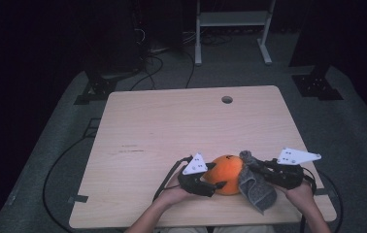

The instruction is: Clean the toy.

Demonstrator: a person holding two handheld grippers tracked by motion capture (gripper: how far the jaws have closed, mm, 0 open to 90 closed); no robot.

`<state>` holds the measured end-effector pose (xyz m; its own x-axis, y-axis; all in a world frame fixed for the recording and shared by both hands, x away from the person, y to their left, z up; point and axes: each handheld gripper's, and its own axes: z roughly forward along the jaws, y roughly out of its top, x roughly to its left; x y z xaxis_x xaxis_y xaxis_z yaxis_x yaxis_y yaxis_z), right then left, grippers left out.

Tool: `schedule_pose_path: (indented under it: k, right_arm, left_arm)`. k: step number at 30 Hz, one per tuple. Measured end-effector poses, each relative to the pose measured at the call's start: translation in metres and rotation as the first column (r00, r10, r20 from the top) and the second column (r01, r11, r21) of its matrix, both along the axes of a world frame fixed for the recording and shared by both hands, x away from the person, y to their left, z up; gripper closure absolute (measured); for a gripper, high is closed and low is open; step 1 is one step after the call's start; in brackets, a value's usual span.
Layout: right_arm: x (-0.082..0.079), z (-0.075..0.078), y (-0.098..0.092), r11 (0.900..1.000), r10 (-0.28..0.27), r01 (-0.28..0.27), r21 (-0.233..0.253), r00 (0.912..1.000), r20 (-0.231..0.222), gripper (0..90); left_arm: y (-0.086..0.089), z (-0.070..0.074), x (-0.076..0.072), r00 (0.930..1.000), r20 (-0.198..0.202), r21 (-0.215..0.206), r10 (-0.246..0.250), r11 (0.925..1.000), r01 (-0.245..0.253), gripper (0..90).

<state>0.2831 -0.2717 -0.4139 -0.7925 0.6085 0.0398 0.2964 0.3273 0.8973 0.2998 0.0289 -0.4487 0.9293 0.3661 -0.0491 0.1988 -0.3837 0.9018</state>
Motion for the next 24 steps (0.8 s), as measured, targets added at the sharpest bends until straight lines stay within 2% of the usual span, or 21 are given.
schedule_pose_path:
  k: [2,4,7,9,10,11,14,16,18,19,21,23,24]
  right_arm:
    - [-0.003,0.005,0.002,1.0,-0.007,0.008,-0.013,0.9999,0.012,78.3]
    - [-0.009,0.013,0.012,0.999,0.037,-0.036,-0.012,0.9984,0.044,78.3]
    - [-0.02,0.024,0.036,0.991,0.128,-0.125,-0.043,0.9871,0.096,78.2]
    - [-0.023,0.025,0.047,0.986,0.155,-0.146,-0.076,0.9811,0.116,78.1]
    - [-0.021,0.023,0.047,0.987,0.157,-0.15,-0.063,0.9807,0.117,78.1]
    - [-0.018,0.02,0.044,0.988,0.155,-0.153,-0.032,0.9821,0.106,78.1]
    - [-0.007,0.007,0.023,0.992,0.106,-0.11,0.061,0.9927,0.057,78.2]
    - [-0.004,0.004,0.011,0.998,0.039,-0.041,0.037,0.9978,0.053,78.2]
    - [0.0,0.0,0.002,1.0,-0.01,0.009,0.023,0.9995,0.03,78.2]
    - [0.0,-0.001,-0.001,1.0,-0.013,0.013,0.008,0.9996,0.025,78.2]
    - [0.0,-0.001,-0.001,1.0,-0.002,0.002,0.005,0.9997,0.024,78.2]
    - [-0.001,0.0,-0.001,1.0,0.001,0.0,-0.005,0.9997,0.025,78.1]
    - [-0.001,0.0,-0.001,1.0,0.001,0.0,-0.005,0.9997,0.025,78.1]
  left_arm:
    - [-0.002,-0.002,-0.001,1.0,0.004,0.005,-0.002,1.0,0.002,28.4]
    - [-0.003,-0.003,-0.001,1.0,0.007,0.0,0.003,1.0,-0.003,28.5]
    - [-0.003,-0.002,-0.003,0.9999,0.012,0.014,0.003,0.9999,-0.003,28.4]
    - [-0.001,-0.001,-0.003,1.0,0.009,0.018,0.002,0.9998,-0.002,28.3]
    - [0.002,-0.001,-0.002,1.0,0.006,0.015,-0.003,0.9999,0.003,28.3]
    - [0.003,-0.001,-0.001,0.9999,0.009,0.006,-0.01,0.9999,0.01,28.2]
    - [0.004,0.0,0.001,0.9999,0.008,-0.005,-0.011,0.9999,0.011,28.6]
    - [0.003,0.0,0.0,0.9999,0.008,-0.002,-0.013,0.9999,0.013,28.7]
    - [0.002,0.0,0.0,0.9999,0.011,0.0,-0.013,0.9999,0.013,28.6]
    - [-0.001,0.001,-0.002,0.9989,0.039,0.011,-0.026,0.9996,0.026,27.4]
    - [-0.001,0.002,-0.001,0.9982,0.054,0.02,-0.026,0.9995,0.025,18.4]
    - [0.001,0.002,0.002,0.9996,0.019,0.043,-0.023,0.9988,0.023,8.6]
    - [0.001,0.002,0.002,0.9996,0.019,0.043,-0.023,0.9988,0.023,5.5]
